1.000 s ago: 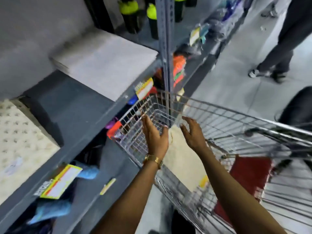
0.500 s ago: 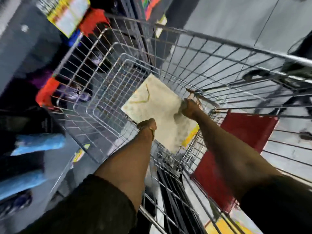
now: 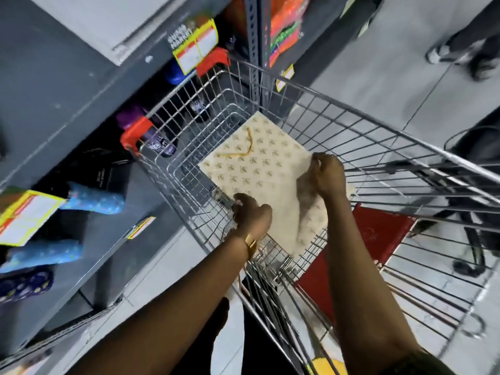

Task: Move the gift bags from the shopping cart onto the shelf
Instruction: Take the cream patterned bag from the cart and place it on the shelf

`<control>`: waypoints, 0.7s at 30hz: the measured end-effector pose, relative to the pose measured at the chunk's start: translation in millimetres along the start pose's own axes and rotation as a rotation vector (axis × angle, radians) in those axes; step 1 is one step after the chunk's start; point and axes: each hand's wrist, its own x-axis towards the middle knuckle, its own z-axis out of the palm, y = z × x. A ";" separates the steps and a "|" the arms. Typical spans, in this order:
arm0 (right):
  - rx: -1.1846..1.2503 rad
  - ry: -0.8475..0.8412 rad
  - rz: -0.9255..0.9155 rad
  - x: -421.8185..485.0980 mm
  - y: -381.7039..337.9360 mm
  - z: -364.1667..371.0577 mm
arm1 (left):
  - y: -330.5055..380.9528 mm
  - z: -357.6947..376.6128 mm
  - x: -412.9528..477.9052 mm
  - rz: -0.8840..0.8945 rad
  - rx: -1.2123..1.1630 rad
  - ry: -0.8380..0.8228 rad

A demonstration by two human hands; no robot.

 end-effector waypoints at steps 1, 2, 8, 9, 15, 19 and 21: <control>0.003 0.039 -0.024 -8.8 -8.5 -13.7 | -1.5 -7.3 -12.6 0.051 0.011 -0.059; 0.018 0.084 -0.055 -21.3 -20.1 -29.7 | -1.8 -17.7 -28.2 0.136 0.020 -0.091; 0.276 0.276 -0.235 -105.8 -91.2 -110.4 | -17.3 -84.3 -100.5 0.724 0.040 0.100; 0.324 0.292 -0.278 -119.6 -106.7 -114.9 | -17.4 -101.2 -112.1 0.825 0.006 0.153; 0.466 0.157 -0.500 -178.7 -209.5 -87.0 | -24.1 -216.6 -126.3 1.065 -0.212 0.455; 0.471 0.025 -0.664 -212.6 -270.7 -35.1 | -50.4 -298.4 -125.3 1.068 -0.227 0.641; 0.452 -0.024 -0.685 -224.5 -290.0 -9.6 | -65.6 -324.5 -124.3 1.046 -0.267 0.699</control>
